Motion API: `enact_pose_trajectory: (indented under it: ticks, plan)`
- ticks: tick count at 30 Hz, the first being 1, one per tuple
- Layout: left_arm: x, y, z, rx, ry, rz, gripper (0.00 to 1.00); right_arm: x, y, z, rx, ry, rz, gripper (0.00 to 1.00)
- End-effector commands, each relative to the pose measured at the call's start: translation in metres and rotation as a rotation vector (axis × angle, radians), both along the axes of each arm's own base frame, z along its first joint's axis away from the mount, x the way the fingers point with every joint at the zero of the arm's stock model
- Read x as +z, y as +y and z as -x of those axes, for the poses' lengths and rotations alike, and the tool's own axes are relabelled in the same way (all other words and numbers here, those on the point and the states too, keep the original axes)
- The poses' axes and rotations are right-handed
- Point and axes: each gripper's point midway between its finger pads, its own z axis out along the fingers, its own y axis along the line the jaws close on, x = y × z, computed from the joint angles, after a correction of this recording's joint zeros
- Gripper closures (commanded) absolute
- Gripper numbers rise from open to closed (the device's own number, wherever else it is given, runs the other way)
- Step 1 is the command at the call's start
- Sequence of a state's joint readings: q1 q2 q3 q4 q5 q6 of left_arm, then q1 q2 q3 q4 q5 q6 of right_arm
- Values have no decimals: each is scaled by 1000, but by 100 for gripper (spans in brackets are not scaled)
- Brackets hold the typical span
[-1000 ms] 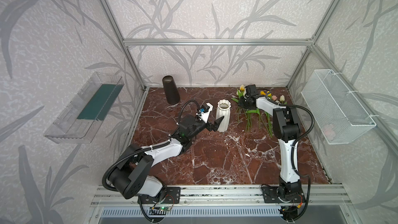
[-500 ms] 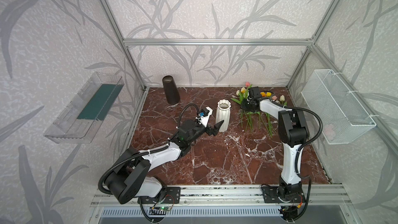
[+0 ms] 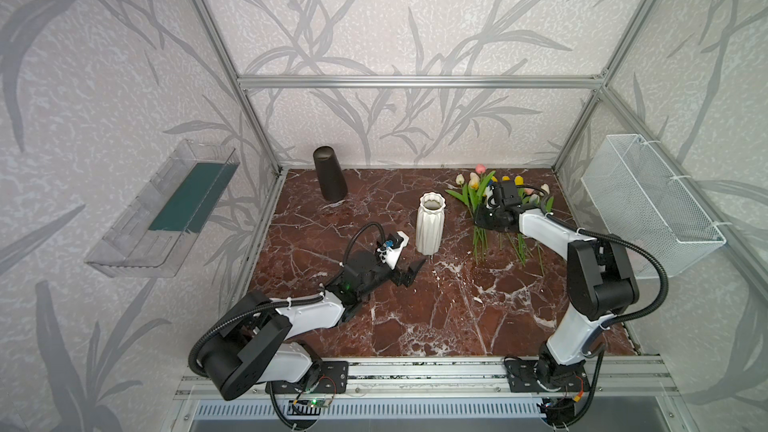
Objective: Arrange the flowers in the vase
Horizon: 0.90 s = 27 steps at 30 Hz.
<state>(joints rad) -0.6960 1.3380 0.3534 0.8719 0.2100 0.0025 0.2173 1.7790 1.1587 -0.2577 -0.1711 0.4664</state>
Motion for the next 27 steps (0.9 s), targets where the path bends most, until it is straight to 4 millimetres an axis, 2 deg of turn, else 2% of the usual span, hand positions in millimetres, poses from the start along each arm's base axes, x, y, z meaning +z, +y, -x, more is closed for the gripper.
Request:
enact_pose_trajectory:
  ticks: [1,4,6,8,12,13,16,17,21,23,27]
  plan:
    - [-5,2,10,-16,-37,-54,6,-13,0,19,61,50,39,87]
    - [-17,2,15,-16,-50,-109,7,-28,-2,23,72,76,66,87]
    - [-21,2,15,-14,-63,-116,7,-30,0,22,84,82,62,98]
    - [-25,1,16,-24,-68,-114,7,-31,3,21,92,85,61,100]
    - [-16,-7,17,-51,-74,-66,7,-28,6,18,107,86,68,97]
    - [-14,-8,18,-55,-70,-65,7,-24,8,17,106,79,63,100]
    - [-12,-6,18,-50,-85,-77,7,-17,12,14,117,74,58,100]
    - [-12,-4,18,-44,-91,-85,7,-15,13,14,115,85,55,92]
    - [-9,0,19,-34,-103,-102,7,-11,10,8,65,57,64,84]
    - [-7,0,20,-37,-110,-101,7,-16,5,4,38,69,86,74]
    - [-6,-2,24,-52,-124,-101,7,-26,5,-1,34,91,98,72]
